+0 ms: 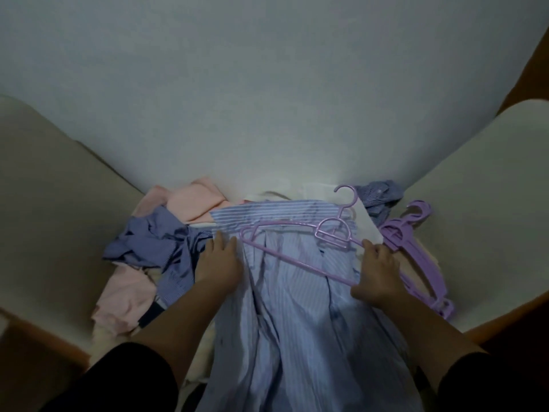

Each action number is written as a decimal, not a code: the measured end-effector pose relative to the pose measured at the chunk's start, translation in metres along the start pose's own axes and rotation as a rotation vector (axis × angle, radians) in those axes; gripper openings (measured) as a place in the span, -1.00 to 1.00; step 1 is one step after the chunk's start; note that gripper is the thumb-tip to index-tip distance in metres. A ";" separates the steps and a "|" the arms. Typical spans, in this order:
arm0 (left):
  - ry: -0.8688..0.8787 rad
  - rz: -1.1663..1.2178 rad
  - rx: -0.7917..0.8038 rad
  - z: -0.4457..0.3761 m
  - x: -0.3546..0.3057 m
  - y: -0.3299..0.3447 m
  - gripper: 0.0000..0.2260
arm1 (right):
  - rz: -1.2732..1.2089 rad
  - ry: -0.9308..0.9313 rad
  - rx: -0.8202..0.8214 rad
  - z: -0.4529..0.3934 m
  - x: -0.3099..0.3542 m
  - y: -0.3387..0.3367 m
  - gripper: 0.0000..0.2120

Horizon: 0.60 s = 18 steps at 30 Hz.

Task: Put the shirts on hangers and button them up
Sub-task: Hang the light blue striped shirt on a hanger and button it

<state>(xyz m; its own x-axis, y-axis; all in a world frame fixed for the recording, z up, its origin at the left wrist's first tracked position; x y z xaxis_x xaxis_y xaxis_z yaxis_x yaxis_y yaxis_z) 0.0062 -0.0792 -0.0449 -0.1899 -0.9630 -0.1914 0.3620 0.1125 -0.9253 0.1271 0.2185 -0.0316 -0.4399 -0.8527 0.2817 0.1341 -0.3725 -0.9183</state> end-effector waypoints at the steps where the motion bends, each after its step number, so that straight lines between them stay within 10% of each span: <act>1: -0.005 0.036 -0.019 -0.002 0.005 -0.001 -0.48 | 0.013 -0.004 0.009 -0.005 0.001 0.000 -0.04; 18: 0.143 0.832 -0.167 0.001 -0.023 -0.052 -0.53 | 0.178 -0.111 0.031 -0.023 -0.005 -0.013 -0.01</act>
<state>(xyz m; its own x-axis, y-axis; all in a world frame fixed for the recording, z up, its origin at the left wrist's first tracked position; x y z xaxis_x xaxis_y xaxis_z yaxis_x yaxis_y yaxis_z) -0.0069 -0.0629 0.0082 -0.0399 -0.5125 -0.8577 0.2977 0.8133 -0.4998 0.1072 0.2358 -0.0277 -0.3069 -0.9404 0.1461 0.2287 -0.2219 -0.9479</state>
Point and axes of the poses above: each hand's wrist, its own z-axis away from the middle knuckle, its own y-axis out of the palm, x = y × z, the point moved 9 cm from there along -z, towards the middle knuckle, and after that the axes turned 14 degrees about x, right-handed, at the moved point
